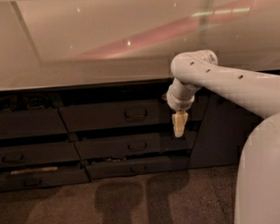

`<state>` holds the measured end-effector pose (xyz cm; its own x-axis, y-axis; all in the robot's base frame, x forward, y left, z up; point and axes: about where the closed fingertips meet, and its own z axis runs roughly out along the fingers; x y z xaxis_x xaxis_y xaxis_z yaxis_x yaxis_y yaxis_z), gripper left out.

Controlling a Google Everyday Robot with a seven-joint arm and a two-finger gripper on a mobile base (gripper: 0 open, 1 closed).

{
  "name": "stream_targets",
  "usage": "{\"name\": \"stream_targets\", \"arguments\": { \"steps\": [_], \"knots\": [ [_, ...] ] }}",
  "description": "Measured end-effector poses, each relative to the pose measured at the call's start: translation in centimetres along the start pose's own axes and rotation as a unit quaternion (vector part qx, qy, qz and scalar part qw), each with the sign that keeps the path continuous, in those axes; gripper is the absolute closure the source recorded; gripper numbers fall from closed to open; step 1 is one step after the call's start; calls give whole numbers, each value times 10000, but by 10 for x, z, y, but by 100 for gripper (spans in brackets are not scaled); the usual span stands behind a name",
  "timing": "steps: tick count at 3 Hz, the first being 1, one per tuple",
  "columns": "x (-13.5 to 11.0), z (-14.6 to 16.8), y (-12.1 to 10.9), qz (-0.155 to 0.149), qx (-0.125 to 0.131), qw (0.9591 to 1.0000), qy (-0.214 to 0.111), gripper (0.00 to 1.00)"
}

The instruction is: Open top drawer

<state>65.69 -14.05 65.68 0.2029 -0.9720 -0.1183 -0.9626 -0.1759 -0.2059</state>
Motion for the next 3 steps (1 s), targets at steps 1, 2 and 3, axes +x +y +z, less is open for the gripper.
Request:
{"name": "stream_targets", "arguments": {
  "steps": [1, 2, 3],
  "knots": [
    [9, 13, 1, -157, 172, 9992, 323, 0],
    [9, 13, 1, -157, 172, 9992, 323, 3],
    [9, 13, 1, -157, 172, 9992, 323, 26]
  ]
}}
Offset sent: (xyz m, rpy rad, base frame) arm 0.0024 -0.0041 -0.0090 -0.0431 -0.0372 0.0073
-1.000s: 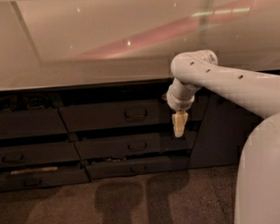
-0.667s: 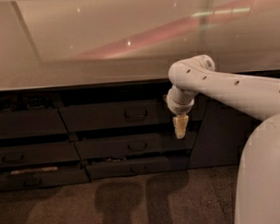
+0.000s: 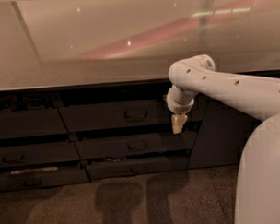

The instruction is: Open top drawer

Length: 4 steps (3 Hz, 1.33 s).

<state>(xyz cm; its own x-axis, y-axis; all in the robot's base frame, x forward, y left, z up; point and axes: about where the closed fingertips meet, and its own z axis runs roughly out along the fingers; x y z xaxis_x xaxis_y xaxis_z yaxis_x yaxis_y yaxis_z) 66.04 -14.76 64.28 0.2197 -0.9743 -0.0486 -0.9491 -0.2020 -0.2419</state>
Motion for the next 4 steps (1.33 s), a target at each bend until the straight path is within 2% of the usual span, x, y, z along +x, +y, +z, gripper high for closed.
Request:
{"name": "stream_targets", "arguments": {
  "steps": [3, 4],
  "knots": [
    [0, 0, 0, 0, -1, 10000, 0, 96],
    [0, 0, 0, 0, -2, 10000, 0, 100]
  ]
}}
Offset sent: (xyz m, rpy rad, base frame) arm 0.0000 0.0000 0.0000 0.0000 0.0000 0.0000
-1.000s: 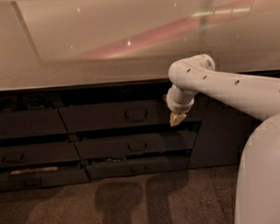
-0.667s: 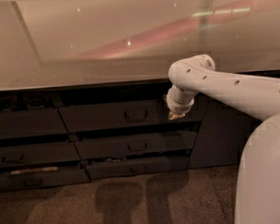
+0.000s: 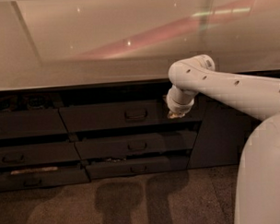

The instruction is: Open top drawer

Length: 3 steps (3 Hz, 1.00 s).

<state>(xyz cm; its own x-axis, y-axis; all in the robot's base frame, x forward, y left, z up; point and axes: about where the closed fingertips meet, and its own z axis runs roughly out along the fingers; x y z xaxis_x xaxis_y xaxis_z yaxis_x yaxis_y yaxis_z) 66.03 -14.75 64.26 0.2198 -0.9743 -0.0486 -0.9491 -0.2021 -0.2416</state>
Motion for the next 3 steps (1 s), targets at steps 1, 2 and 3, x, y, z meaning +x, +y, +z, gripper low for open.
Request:
{"name": "stream_targets", "arguments": {
  "steps": [1, 2, 3],
  "knots": [
    [0, 0, 0, 0, 0, 10000, 0, 100],
    [0, -3, -2, 0, 0, 10000, 0, 100],
    [1, -3, -3, 0, 0, 10000, 0, 100]
  ]
}}
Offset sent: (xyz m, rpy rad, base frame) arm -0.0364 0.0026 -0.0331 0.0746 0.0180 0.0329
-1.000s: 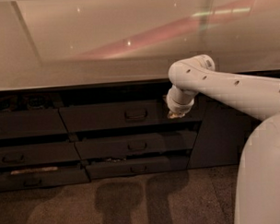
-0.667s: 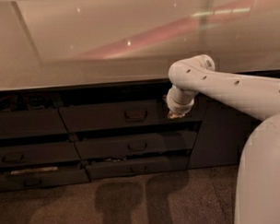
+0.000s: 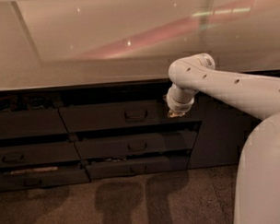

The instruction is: Open top drawer

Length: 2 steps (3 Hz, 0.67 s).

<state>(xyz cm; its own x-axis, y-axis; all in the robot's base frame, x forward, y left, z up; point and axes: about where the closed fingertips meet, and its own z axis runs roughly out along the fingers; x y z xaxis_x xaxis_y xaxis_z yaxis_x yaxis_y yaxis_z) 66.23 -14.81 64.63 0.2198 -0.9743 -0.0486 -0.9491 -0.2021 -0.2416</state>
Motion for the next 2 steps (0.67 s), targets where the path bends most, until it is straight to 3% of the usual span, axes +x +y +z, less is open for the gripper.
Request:
{"name": "stream_targets", "arguments": {
  "steps": [2],
  "knots": [
    [0, -1, 0, -8, 5, 10000, 1, 100]
  ]
}}
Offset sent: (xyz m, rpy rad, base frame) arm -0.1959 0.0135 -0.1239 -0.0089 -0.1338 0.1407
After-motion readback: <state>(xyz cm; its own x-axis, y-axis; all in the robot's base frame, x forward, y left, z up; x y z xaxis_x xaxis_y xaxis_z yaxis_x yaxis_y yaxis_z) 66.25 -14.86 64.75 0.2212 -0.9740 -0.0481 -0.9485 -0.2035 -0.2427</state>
